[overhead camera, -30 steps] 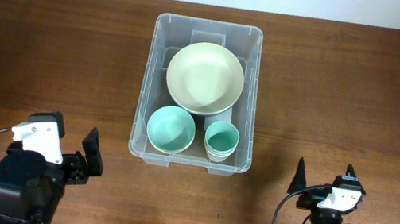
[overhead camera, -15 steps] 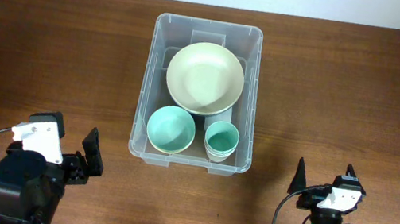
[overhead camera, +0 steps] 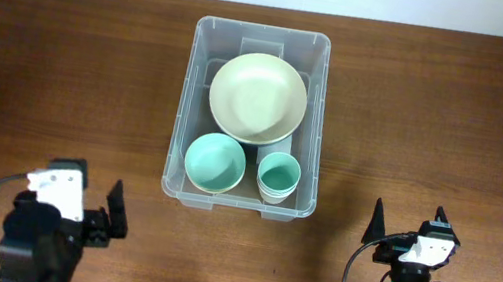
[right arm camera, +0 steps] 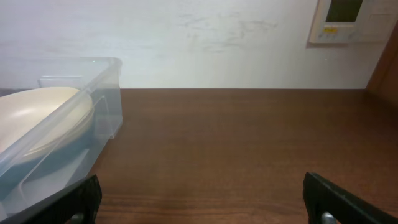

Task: Pack container

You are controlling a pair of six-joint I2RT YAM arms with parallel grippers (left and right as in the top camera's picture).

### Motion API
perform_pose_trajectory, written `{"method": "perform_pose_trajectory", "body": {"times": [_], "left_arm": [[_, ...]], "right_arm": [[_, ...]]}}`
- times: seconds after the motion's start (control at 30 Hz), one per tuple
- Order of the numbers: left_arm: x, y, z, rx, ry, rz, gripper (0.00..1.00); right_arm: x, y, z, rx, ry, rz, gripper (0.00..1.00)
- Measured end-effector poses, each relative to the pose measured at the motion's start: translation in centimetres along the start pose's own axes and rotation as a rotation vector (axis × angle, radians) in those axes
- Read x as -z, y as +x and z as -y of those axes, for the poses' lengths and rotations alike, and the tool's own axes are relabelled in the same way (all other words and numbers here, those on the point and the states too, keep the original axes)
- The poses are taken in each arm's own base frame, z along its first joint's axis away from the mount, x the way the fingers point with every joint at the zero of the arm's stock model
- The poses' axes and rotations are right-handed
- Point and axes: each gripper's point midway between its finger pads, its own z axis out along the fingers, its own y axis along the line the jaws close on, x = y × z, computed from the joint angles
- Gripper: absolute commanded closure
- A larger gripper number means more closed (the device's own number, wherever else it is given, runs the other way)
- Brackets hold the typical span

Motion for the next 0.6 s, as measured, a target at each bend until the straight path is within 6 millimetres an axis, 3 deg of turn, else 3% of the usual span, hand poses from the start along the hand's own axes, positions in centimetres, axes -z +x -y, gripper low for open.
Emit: {"method": "perform_pose_trajectory", "body": {"times": [0.27, 0.6], "left_arm": [[-2.0, 1.9, 1.0, -0.156, 0.050, 0.212, 0.00], [-4.4, 0.7, 0.0, -0.151, -0.015, 0.479, 0.00]], "right_arm": [[0.0, 0.0, 0.0, 0.000, -0.003, 0.000, 0.00], [0.0, 0.0, 0.0, 0.000, -0.003, 0.000, 0.01]]}}
